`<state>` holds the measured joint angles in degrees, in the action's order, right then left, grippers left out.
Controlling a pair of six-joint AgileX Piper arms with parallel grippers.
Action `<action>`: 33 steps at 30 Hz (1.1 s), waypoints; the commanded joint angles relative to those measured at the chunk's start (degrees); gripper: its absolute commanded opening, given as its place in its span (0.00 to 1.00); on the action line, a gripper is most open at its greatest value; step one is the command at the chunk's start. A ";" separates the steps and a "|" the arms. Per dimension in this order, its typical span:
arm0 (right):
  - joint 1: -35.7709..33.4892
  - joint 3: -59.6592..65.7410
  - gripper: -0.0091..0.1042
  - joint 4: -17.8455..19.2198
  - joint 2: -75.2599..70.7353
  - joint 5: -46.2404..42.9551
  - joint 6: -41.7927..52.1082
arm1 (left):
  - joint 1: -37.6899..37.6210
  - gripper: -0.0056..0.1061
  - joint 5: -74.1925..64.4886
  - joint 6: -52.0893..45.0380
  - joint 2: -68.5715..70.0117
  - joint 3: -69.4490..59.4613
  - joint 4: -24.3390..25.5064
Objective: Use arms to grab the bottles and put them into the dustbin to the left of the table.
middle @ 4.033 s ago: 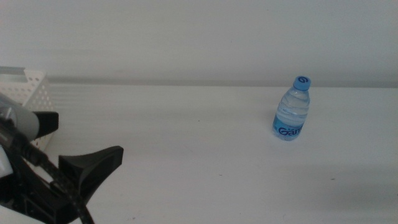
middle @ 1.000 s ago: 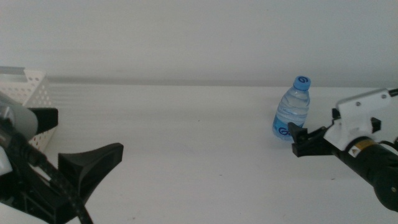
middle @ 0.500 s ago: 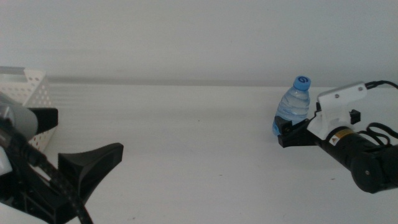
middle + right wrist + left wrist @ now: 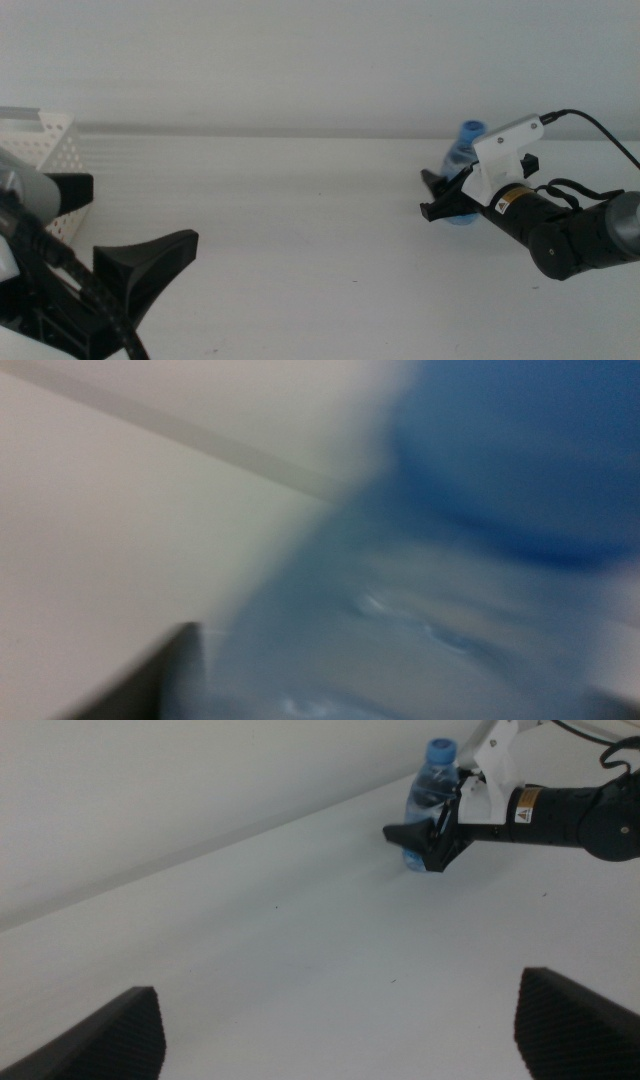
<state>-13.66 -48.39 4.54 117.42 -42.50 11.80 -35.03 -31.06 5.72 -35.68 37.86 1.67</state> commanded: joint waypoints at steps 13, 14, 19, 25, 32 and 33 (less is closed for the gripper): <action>-17.89 -23.47 0.07 18.61 -1.27 15.28 -20.49 | 0.28 0.89 0.93 0.14 0.33 -0.24 0.03; -19.45 -26.61 0.07 19.89 0.61 16.70 -22.40 | 0.28 0.89 0.93 0.14 0.33 -0.24 0.03; -24.14 -41.01 0.07 20.58 13.55 19.05 -28.88 | 0.28 0.89 0.93 0.14 0.33 -0.24 0.03; -26.24 -46.57 0.07 20.58 20.67 19.01 -28.88 | 0.28 0.89 0.93 0.14 0.33 -0.24 0.03; -27.01 -46.57 0.39 20.58 21.01 22.78 -31.51 | 0.28 0.89 0.93 0.14 0.33 -0.24 0.03; -27.11 -46.57 0.52 20.58 20.77 23.98 -33.49 | 0.28 0.89 0.93 0.14 0.33 -0.24 0.03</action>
<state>-40.39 -94.68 25.28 138.88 -20.08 -19.46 -35.03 -30.96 5.72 -35.68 37.86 1.67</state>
